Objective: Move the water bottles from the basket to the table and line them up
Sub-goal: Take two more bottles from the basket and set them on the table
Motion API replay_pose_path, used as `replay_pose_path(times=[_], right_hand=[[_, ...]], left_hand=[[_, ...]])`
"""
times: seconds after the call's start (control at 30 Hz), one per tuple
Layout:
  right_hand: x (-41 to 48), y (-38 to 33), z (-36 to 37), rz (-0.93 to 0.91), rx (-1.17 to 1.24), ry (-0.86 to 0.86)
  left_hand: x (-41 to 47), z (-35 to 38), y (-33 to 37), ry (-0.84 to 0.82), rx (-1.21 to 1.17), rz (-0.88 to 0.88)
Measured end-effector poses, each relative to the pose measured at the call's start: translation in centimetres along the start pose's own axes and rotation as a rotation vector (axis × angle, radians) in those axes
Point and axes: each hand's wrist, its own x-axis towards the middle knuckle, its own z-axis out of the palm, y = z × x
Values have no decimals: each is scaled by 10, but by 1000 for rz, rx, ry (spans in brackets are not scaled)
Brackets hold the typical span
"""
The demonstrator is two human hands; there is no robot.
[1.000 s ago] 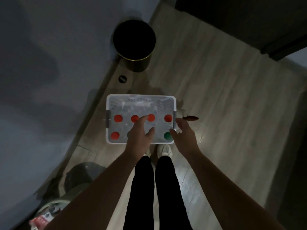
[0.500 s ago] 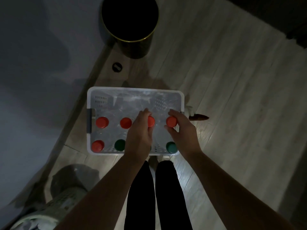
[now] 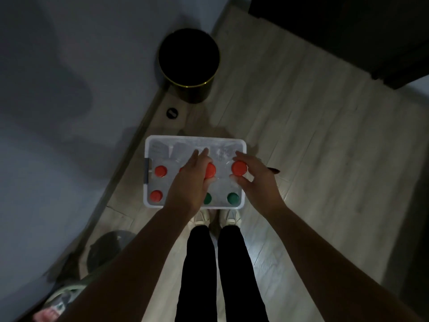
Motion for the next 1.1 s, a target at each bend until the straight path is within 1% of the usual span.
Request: replay_pose_path(times=[0.1,0.23,0.37,0.47,0.53,0.63,0.73,0.8,0.93,1.03,1.1], right_hand=[[-23,-52,-31,-22,-2,-24],[-63,-138,-86,-78,98,-89],[-90,-211,-133,-121,334,-82],[-107,-252,-150,-66,565,-167],[-118,-271,-152,-7,723,-244],[-133,-280,-146,49,820,-331],[-144,-273,-131,144,902,-409],[-147,-267,-123,174,930,-427],[-147,-265,-123,166,937,-440],[-148,-270,-124,126,902,-480],[-147,-272,-124,135,874,-509]], left_hand=[[-33,-49,29,-46,-51,15],[-88,-130,78,20,-210,134],[-123,-195,115,175,-544,172],[-144,-222,139,235,-891,216],[-155,-231,151,263,-1041,166],[-173,-230,159,193,-1191,61],[-195,-218,156,118,-1244,-58],[-204,-210,155,80,-1259,-102],[-208,-210,146,81,-1260,-164],[-210,-210,140,13,-1224,-200],[-211,-208,140,-31,-1235,-204]])
